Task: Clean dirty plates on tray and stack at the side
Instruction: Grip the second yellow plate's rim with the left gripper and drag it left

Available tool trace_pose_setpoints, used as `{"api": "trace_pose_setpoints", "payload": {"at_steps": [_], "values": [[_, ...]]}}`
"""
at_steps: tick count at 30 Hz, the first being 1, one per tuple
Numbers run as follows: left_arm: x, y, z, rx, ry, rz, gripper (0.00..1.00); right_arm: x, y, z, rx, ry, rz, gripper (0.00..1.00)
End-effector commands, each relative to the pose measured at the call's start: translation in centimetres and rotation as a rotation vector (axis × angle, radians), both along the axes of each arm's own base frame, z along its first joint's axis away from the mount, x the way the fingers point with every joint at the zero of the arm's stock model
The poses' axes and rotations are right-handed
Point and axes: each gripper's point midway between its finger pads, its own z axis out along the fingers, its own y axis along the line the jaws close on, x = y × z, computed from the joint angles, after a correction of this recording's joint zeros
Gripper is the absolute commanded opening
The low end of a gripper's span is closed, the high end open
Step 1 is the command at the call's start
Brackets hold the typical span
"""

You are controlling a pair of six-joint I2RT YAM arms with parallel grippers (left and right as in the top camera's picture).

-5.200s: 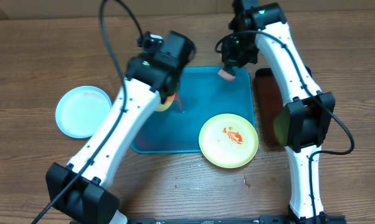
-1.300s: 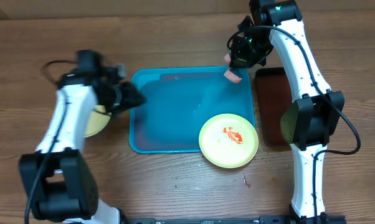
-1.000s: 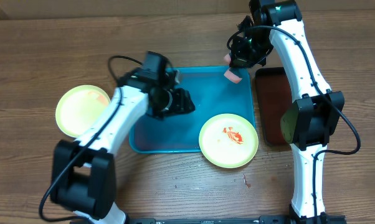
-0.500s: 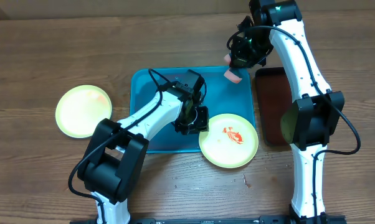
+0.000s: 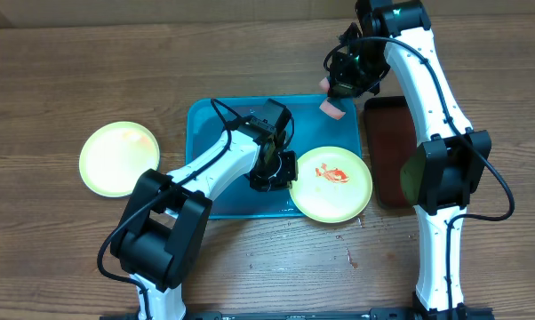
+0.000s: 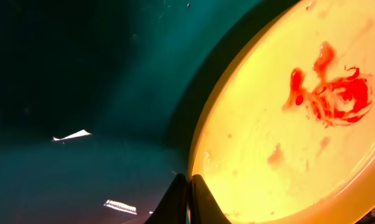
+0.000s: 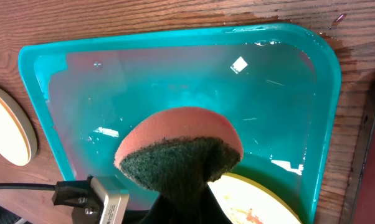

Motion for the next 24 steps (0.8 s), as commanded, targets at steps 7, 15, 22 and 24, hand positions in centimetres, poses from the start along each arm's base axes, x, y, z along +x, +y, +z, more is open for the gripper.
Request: {"api": "trace_pose_setpoints", "payload": {"at_steps": [7, 15, 22, 24], "values": [[2.6, 1.1, 1.1, -0.02, -0.085, -0.06, 0.04, 0.0, 0.1, 2.3, 0.017, -0.046, 0.004, 0.04], [8.6, 9.1, 2.1, 0.257, -0.296, -0.119, 0.04, -0.1, 0.3, 2.3, 0.017, -0.043, 0.009, 0.04], [10.1, 12.1, 2.2, 0.354, -0.338, -0.117, 0.51, -0.3, 1.5, 2.3, 0.019, -0.057, 0.035, 0.04], [9.5, 11.6, 2.3, 0.309, -0.303, -0.108, 0.55, -0.3, 1.8, 2.2, 0.008, -0.063, 0.043, 0.04]]}}
